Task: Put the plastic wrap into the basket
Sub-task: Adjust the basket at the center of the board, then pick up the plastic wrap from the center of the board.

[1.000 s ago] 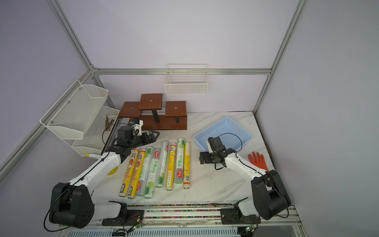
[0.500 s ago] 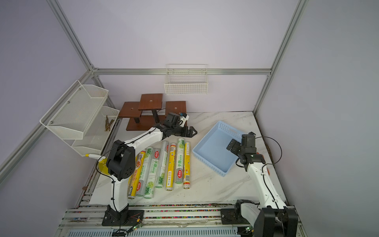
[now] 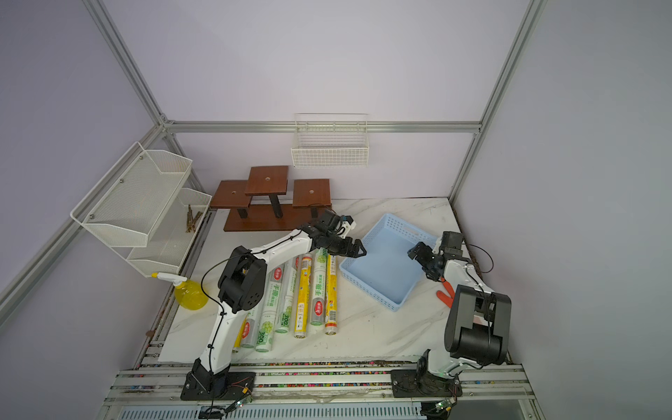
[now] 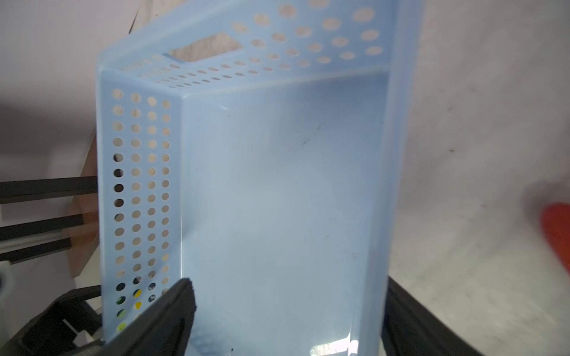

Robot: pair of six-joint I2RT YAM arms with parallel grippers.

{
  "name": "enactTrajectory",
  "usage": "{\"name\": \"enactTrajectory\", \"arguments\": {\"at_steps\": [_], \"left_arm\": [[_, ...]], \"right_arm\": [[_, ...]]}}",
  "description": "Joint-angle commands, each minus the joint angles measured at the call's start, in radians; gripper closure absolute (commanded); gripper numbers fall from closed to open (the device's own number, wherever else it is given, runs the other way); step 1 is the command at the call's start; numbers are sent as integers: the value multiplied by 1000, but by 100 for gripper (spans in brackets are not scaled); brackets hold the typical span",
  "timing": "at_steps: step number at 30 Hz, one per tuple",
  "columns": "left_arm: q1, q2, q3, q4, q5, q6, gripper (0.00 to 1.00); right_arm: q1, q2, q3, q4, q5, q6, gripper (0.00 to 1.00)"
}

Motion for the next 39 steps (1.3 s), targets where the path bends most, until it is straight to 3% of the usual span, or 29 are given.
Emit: {"name": "enactTrajectory", "arguments": {"at_steps": [1, 8, 13, 21, 27, 32, 35, 39], "left_arm": [[-49, -90, -89, 50, 49, -45, 6], [-121, -263, -315, 144, -6, -100, 6], [-172, -335, -396, 162, -51, -128, 6], [-183, -479, -511, 121, -322, -154, 1], [-182, -571, -550, 111, -410, -96, 0], [-183, -655, -578, 40, -592, -96, 1], [-181, -733, -645, 43, -761, -122, 3], [-159, -828, -738, 36, -930, -143, 4]], "right_arm": [[45, 67, 83, 2, -83, -51, 6], [103, 158, 194, -102, 9, -137, 5], [104, 145, 188, -119, 12, -162, 5], [119, 11, 59, -100, 67, -143, 6], [119, -91, 83, -147, 214, -147, 5], [146, -203, 118, -186, 277, -127, 9], [269, -248, 139, -181, 256, -112, 14], [549, -218, 183, -195, 312, -74, 24]]}}
